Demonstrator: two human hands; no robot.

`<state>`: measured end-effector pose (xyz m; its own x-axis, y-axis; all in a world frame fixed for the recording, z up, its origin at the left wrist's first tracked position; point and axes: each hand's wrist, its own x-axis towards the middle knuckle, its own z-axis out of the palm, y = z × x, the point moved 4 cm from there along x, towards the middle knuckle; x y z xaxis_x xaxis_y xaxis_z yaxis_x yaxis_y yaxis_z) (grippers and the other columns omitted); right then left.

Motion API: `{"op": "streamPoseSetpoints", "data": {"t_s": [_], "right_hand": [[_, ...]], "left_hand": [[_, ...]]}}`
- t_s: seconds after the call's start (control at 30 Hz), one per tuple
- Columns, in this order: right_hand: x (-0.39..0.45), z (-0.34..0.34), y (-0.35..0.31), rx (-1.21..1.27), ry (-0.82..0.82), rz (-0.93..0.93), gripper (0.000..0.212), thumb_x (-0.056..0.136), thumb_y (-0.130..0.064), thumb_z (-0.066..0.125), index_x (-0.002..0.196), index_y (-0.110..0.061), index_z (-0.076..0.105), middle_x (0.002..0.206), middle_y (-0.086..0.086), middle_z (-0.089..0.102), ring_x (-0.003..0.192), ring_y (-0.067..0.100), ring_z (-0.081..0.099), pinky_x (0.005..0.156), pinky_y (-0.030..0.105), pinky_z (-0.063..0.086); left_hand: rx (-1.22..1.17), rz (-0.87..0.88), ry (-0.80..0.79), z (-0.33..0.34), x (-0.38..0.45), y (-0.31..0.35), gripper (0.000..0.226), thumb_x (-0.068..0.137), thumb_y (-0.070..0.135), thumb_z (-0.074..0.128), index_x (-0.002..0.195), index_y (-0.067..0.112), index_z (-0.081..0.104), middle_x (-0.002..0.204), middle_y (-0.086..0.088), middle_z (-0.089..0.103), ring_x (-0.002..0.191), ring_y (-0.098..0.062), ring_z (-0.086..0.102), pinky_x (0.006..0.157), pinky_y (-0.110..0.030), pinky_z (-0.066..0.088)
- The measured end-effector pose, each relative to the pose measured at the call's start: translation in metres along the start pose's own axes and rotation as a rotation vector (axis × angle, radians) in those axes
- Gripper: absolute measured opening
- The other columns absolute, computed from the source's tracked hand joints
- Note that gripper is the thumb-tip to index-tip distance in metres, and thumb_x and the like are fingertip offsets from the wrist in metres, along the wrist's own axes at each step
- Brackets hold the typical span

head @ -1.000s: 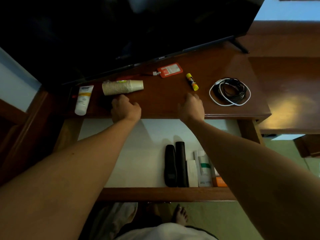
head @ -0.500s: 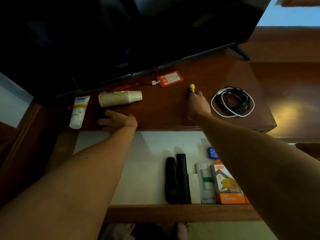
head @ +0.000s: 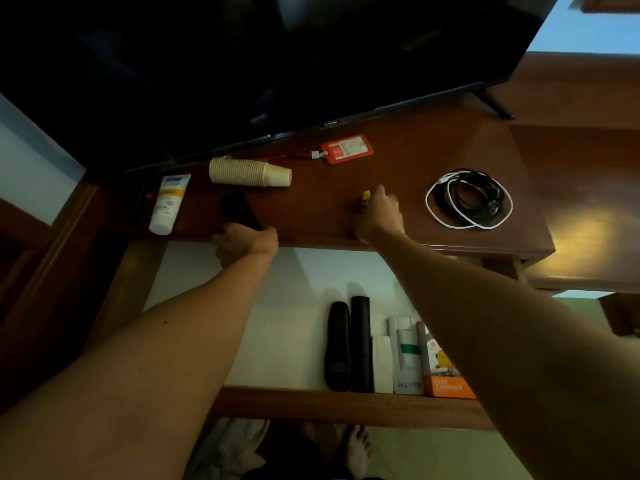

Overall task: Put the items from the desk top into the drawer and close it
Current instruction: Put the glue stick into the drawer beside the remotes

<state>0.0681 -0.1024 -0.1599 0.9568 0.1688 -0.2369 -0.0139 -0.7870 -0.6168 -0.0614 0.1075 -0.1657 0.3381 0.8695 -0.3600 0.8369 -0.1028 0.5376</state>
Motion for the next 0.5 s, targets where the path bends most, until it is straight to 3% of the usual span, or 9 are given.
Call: {"op": "streamPoseSetpoints", "data": {"t_s": [0.2, 0.4, 0.5], "right_hand": [[-0.042, 0.027, -0.009, -0.030, -0.090, -0.104, 0.051, 0.093, -0.014, 0.063, 0.139, -0.016, 0.040, 0.128, 0.015, 0.049, 0.107, 0.035, 0.058, 0.091, 0.043, 0.051], [-0.093, 0.052, 0.010, -0.053, -0.162, -0.214, 0.055, 0.084, -0.019, 0.067, 0.133, -0.017, 0.044, 0.120, 0.014, 0.053, 0.097, 0.031, 0.054, 0.078, 0.039, 0.048], [-0.113, 0.066, 0.027, -0.009, -0.221, -0.125, 0.063, 0.084, -0.021, 0.070, 0.139, -0.016, 0.039, 0.121, 0.015, 0.054, 0.099, 0.034, 0.058, 0.078, 0.039, 0.051]], "left_hand": [[0.023, 0.045, -0.028, -0.006, -0.024, -0.013, 0.064, 0.071, 0.042, 0.078, 0.122, 0.010, 0.058, 0.127, -0.015, 0.053, 0.108, -0.038, 0.058, 0.090, -0.048, 0.054], [0.002, 0.082, -0.182, -0.006, -0.050, -0.038, 0.036, 0.075, 0.022, 0.079, 0.101, 0.009, 0.057, 0.103, -0.011, 0.062, 0.085, -0.026, 0.060, 0.066, -0.032, 0.050], [0.005, 0.119, -0.209, -0.001, -0.068, -0.052, 0.049, 0.072, 0.025, 0.082, 0.113, 0.006, 0.062, 0.107, -0.012, 0.065, 0.092, -0.028, 0.065, 0.066, -0.033, 0.052]]}}
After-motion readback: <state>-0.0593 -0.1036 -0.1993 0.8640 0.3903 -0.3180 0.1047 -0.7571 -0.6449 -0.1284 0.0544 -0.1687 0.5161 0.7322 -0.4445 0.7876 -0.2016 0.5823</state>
